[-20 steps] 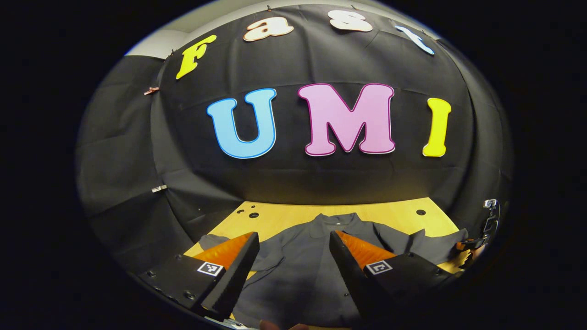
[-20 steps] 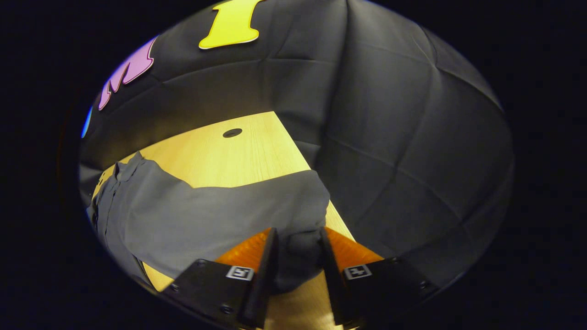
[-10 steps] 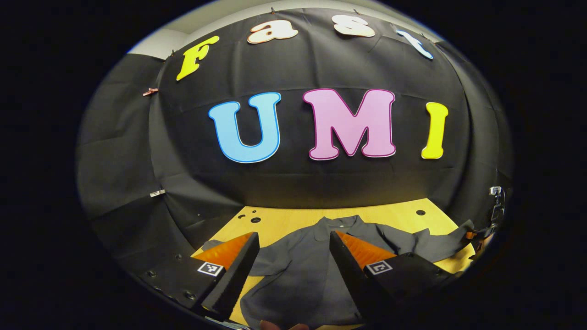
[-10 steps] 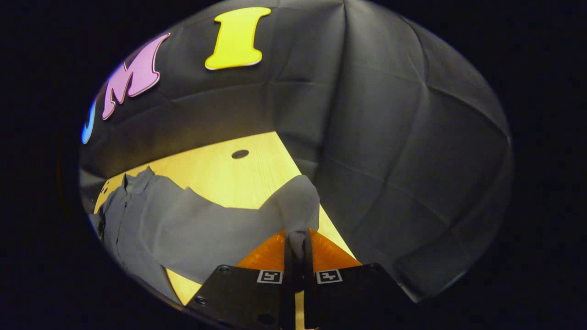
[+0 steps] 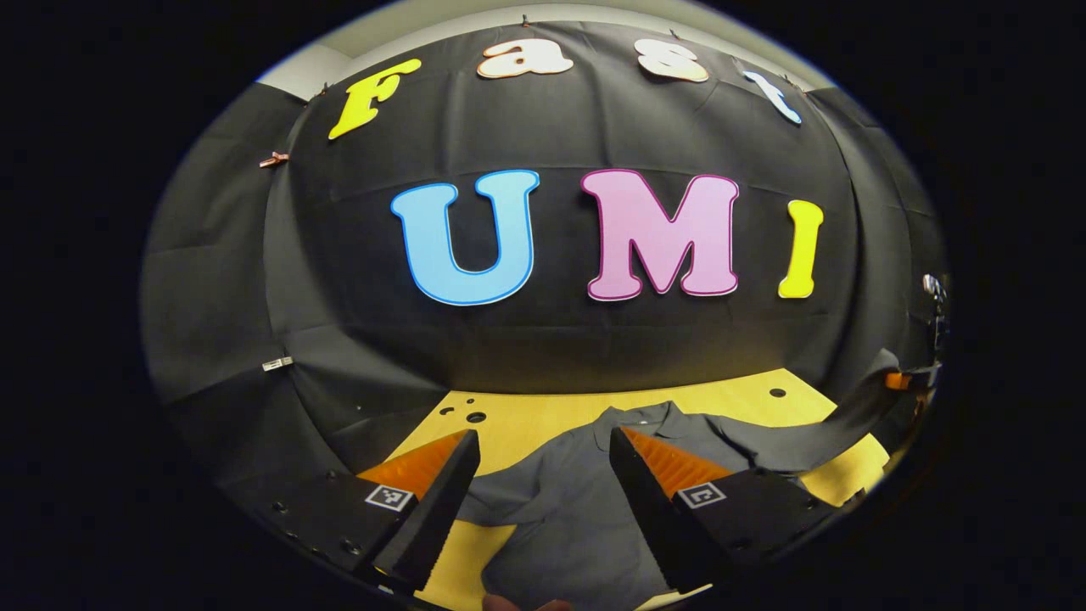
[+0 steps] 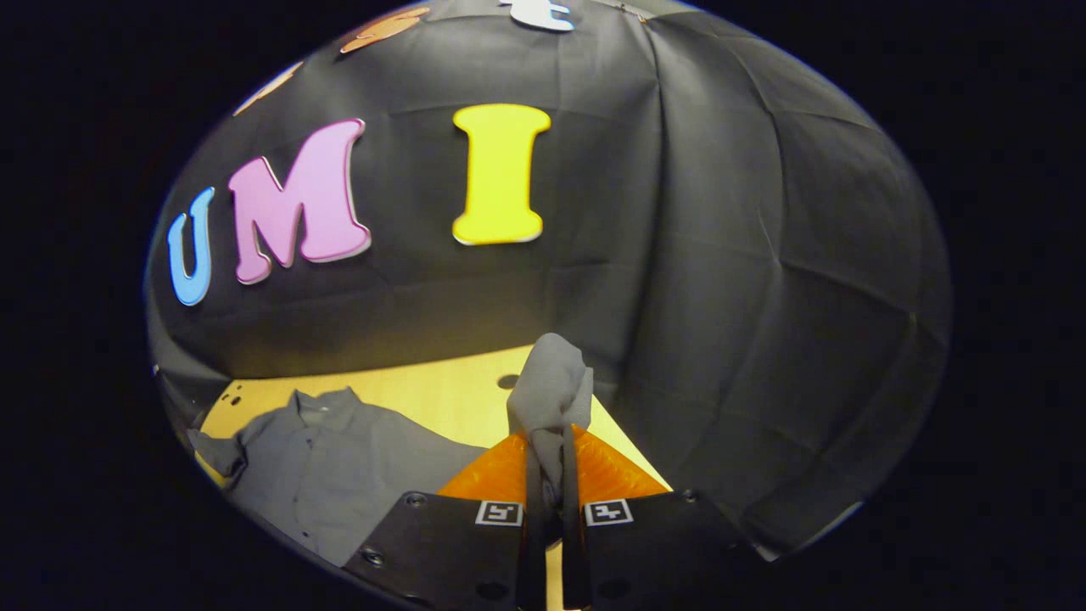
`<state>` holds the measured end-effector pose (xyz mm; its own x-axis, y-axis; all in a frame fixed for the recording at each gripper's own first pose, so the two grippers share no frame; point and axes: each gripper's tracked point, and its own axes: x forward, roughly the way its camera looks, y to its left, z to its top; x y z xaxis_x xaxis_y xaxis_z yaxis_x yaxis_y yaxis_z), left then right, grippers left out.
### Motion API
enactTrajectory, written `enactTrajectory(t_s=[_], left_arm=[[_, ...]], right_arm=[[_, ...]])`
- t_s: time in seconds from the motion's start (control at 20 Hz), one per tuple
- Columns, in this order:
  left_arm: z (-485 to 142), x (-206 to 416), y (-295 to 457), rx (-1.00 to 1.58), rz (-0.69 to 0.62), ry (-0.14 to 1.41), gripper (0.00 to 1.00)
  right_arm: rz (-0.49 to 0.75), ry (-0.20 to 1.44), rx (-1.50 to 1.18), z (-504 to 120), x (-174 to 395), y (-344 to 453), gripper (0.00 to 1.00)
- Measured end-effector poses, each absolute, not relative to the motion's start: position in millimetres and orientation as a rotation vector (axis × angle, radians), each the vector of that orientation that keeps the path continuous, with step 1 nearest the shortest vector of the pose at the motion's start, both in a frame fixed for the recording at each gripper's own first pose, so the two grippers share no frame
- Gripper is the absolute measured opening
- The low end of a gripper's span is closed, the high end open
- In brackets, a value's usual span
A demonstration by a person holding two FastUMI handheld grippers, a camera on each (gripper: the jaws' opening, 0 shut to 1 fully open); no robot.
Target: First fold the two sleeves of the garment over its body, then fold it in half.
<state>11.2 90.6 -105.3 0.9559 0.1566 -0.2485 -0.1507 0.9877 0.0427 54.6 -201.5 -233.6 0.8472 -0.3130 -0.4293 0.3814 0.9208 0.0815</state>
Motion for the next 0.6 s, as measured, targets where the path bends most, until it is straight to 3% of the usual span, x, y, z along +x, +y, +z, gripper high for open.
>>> enactTrajectory(t_s=[0.3, 0.6], left_arm=[[-130.2, 5.3, 160.2, 0.006, 0.177, 0.254, 0.97], [-159.1, 4.7, 229.2, 0.016, 0.192, 0.259, 0.97]], right_arm=[[-0.238, 0.321, 0.180, -168.1, 95.9, -94.6, 0.12], [-0.072, 0.325, 0.185, -159.2, 124.9, 25.5, 0.12]])
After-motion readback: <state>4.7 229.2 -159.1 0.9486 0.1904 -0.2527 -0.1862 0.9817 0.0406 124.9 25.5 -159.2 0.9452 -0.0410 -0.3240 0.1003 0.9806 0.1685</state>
